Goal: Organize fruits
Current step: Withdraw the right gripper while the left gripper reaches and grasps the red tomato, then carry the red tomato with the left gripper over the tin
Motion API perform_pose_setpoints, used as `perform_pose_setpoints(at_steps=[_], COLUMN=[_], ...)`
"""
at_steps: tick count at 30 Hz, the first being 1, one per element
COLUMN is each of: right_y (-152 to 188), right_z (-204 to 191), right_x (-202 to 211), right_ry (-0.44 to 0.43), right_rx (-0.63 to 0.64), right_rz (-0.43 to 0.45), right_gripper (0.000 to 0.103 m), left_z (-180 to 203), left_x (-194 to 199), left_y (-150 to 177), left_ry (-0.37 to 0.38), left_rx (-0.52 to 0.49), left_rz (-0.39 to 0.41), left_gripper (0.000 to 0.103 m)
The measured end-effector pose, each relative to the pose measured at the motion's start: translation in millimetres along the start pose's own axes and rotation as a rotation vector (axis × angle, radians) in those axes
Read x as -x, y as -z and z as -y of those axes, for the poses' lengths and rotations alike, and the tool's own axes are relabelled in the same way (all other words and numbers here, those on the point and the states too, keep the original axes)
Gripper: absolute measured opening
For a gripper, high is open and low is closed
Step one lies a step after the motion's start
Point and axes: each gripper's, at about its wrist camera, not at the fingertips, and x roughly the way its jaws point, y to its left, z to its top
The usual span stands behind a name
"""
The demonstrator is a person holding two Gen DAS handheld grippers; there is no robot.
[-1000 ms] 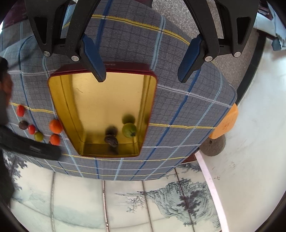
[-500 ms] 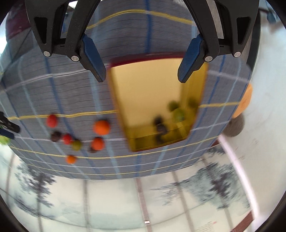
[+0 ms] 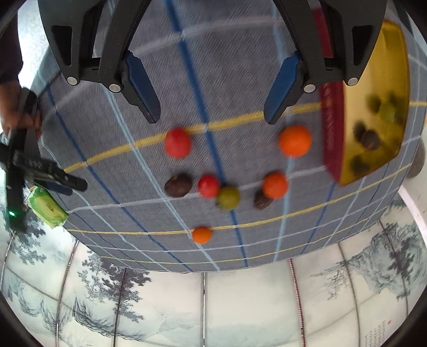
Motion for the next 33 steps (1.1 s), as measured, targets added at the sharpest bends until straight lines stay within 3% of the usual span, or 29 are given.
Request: perform_pose_setpoints(at_steps=[12, 13, 14, 15, 16, 21, 24, 33], right_y=[3, 3, 2, 2, 2, 2, 3, 5], right_z=[-10, -10, -10, -10, -11, -12, -15, -21], right_x=[1, 1, 1, 1, 0, -5, -8, -20], right_ry=[-0.085, -0.087, -0.089, -0.09, -0.091, -0.071, -0.057, -0.012], right_rx=[0.065, 0.065, 0.066, 0.066, 0.067, 0.068, 0.082, 0.116], right_rz=[0.016, 0.015, 0.013, 0.011, 0.007, -0.02, -0.039, -0.104], right_gripper=[0.1, 0.1, 0.1, 0.1, 0.1, 0.1, 0.1, 0.1], left_z=[22, 23, 23, 24, 26, 31, 28, 18], left_x=[-68, -73, -79, -80, -80, -77, -59, -2], left_y=[-21, -21, -21, -19, -18, -11, -11, -12], left_ry=[0.0, 0.005, 0.02, 0.03, 0.031, 0.021, 0.05, 0.001], left_rx=[-0.004, -0.001, 0.003, 0.004, -0.007, 0.008, 0.039, 0.05], left_rz=[-0.082, -0.09, -0.103, -0.103, -0.081, -0.075, -0.053, 0.001], left_gripper=[0.063, 0.059, 0.049, 0.047, 0.032, 0.032, 0.032, 0.032])
